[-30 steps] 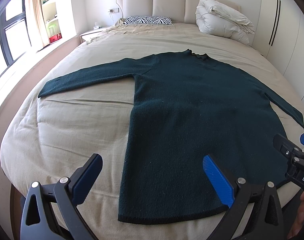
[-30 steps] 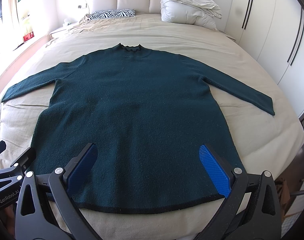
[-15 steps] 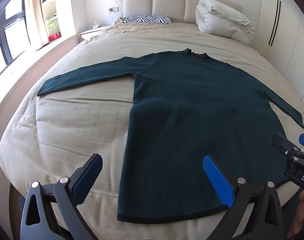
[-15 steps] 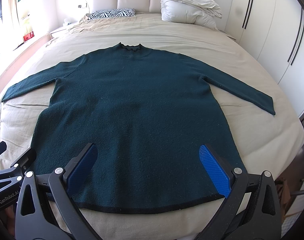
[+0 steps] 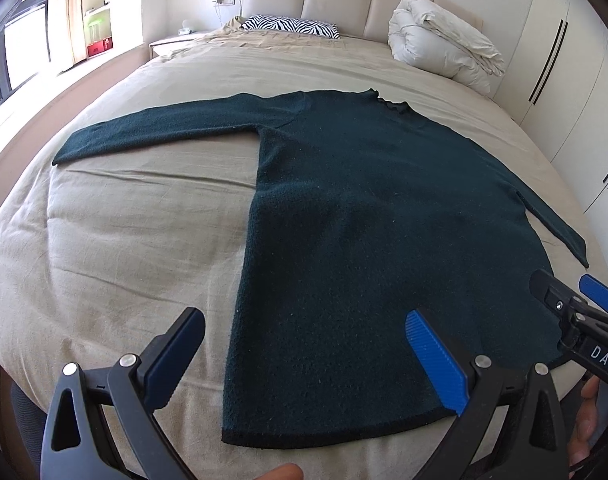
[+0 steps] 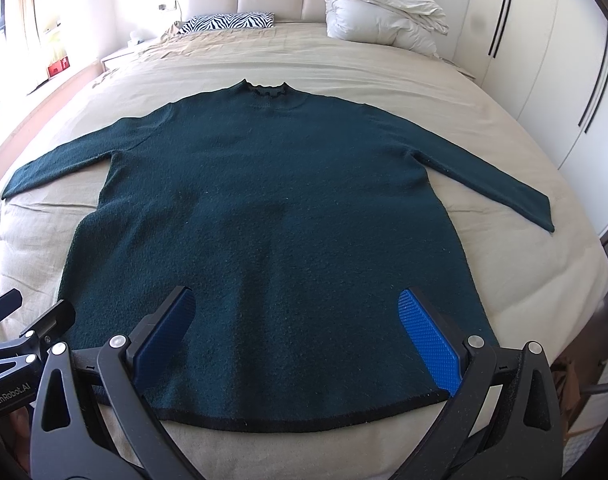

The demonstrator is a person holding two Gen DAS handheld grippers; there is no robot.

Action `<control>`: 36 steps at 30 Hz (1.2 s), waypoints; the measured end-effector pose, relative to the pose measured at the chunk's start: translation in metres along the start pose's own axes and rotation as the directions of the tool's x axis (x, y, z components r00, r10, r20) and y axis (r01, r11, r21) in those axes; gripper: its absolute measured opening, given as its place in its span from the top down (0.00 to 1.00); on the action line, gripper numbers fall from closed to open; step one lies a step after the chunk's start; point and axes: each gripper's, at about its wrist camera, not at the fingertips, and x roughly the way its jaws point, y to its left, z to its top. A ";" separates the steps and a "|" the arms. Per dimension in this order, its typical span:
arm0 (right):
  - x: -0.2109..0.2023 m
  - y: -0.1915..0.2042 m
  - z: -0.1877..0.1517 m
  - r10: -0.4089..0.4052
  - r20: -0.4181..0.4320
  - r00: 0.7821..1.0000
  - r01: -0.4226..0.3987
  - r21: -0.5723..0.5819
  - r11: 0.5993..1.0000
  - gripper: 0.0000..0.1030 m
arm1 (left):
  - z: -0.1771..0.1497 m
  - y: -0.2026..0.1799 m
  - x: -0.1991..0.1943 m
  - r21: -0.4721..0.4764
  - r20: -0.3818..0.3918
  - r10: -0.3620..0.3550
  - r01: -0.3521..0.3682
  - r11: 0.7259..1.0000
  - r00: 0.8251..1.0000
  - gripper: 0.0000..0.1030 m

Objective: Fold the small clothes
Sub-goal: 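Grasp the sweater's sleeve cuff with the left gripper and lift it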

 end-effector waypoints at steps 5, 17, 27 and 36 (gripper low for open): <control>0.004 0.004 0.011 0.066 0.009 0.998 -0.066 0.003 0.998 0.00 | 0.018 0.043 0.004 -0.150 0.000 -0.130 0.129 0.980 0.992 0.00; -0.015 0.033 0.057 0.205 0.175 0.963 -0.199 -0.047 0.979 0.00 | 0.073 0.190 0.039 -0.511 0.076 -0.327 0.319 0.798 0.942 0.01; 0.009 0.050 0.090 0.293 0.155 0.943 -0.298 0.005 0.955 0.00 | 0.108 0.341 0.076 -0.761 0.298 -0.157 0.334 0.556 0.942 0.02; 0.054 0.052 0.094 0.336 0.093 0.937 -0.342 0.058 0.938 0.00 | 0.141 0.397 0.109 -0.826 0.410 -0.038 0.389 0.408 0.911 0.07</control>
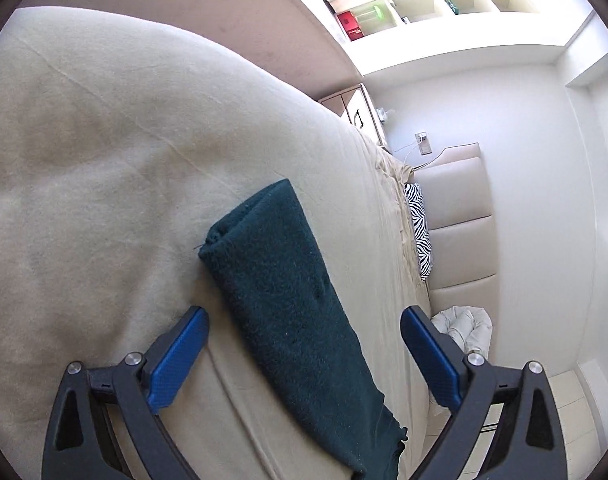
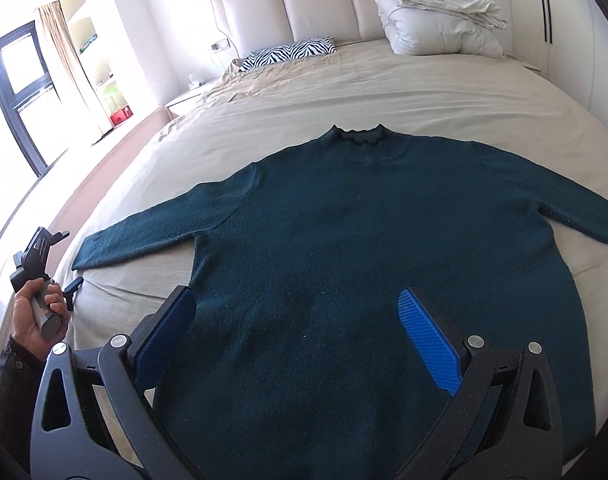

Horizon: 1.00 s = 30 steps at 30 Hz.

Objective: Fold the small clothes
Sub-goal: 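Grasp the sweater's sleeve cuff with the left gripper and lift it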

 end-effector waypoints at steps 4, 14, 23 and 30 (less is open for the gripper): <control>0.006 -0.008 -0.003 -0.002 0.006 1.000 0.002 0.002 1.000 0.06 | 0.019 -0.009 0.023 0.006 0.004 0.014 -0.014 1.000 1.000 0.41; 0.022 -0.073 -0.002 0.030 -0.024 0.999 -0.026 0.140 0.990 0.41 | -0.073 -0.147 0.055 0.562 -0.070 0.095 -0.039 0.826 0.993 0.93; 0.058 -0.145 0.016 0.253 -0.045 0.966 -0.219 0.371 0.902 0.44 | -0.354 -0.207 0.079 0.998 0.006 0.203 -0.018 0.058 0.979 0.91; 0.128 -0.141 0.043 0.485 -0.092 0.869 -0.384 0.492 0.781 0.44 | -0.407 -0.173 0.081 0.986 0.111 0.207 -0.082 -0.146 0.972 0.87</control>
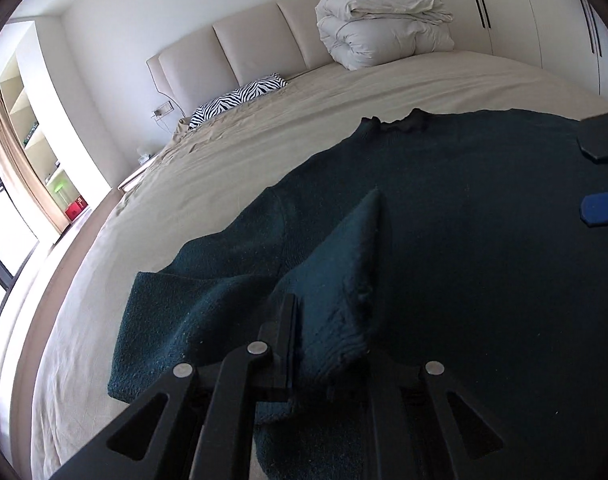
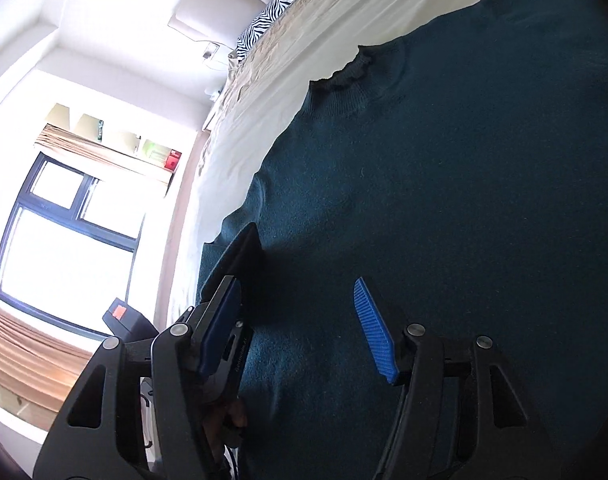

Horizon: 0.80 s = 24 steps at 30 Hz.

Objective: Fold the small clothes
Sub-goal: 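Grasp the sweater's sleeve cuff with the left gripper and lift it, then fold the held sleeve across the sweater body with the left gripper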

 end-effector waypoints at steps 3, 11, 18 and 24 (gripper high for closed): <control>0.046 0.005 0.013 0.081 -0.103 0.991 -0.077 0.046 0.996 0.44 | -0.005 -0.005 -0.008 0.027 0.019 0.028 -0.028 0.999 0.999 0.87; 0.132 0.025 0.032 0.145 -0.256 0.956 -0.120 0.111 0.987 0.45 | -0.010 0.000 -0.011 0.014 0.023 0.033 -0.033 0.999 0.999 0.76; 0.143 0.039 0.034 0.059 -0.261 0.964 -0.066 -0.019 0.998 0.92 | -0.013 0.036 -0.018 -0.140 0.013 -0.055 0.056 0.989 0.998 0.53; 0.104 0.042 0.056 -0.056 -0.165 0.985 0.032 -0.144 0.989 0.93 | -0.024 0.104 -0.033 -0.419 0.064 -0.229 0.235 0.877 0.971 0.53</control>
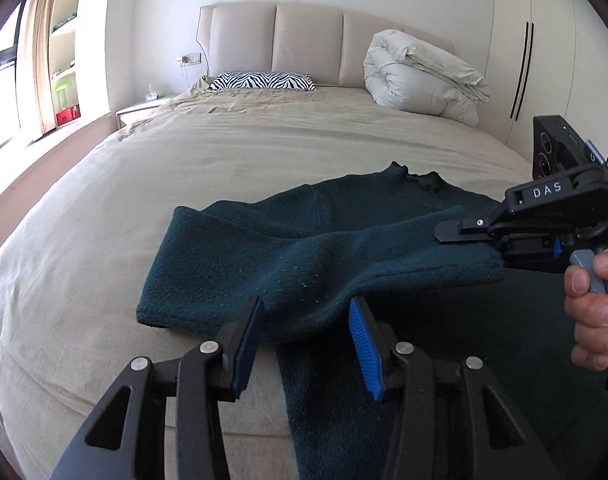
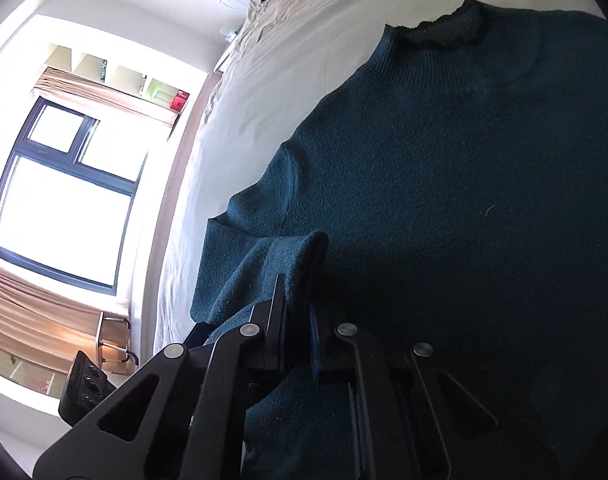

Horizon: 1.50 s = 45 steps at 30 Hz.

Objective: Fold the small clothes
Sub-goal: 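Fold the held sleeve across the sweater body with the left gripper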

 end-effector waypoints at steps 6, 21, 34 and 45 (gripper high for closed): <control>-0.063 -0.044 0.032 -0.204 0.110 0.973 0.204 0.010 0.979 0.93 | 0.026 0.052 -0.014 -0.182 0.032 -0.073 0.078 0.980 0.997 0.55; -0.131 -0.130 0.055 -0.394 0.160 0.905 0.385 0.083 0.919 0.93 | 0.048 0.072 0.028 -0.351 0.018 -0.251 0.241 0.905 0.968 0.64; -0.121 -0.164 0.054 -0.413 0.153 0.898 0.394 0.136 0.909 0.93 | 0.064 0.058 0.082 -0.371 -0.016 -0.319 0.291 0.882 0.948 0.65; -0.128 -0.176 0.058 -0.412 0.159 0.897 0.390 0.151 0.908 0.93 | 0.062 0.063 0.093 -0.389 -0.019 -0.335 0.302 0.870 0.942 0.65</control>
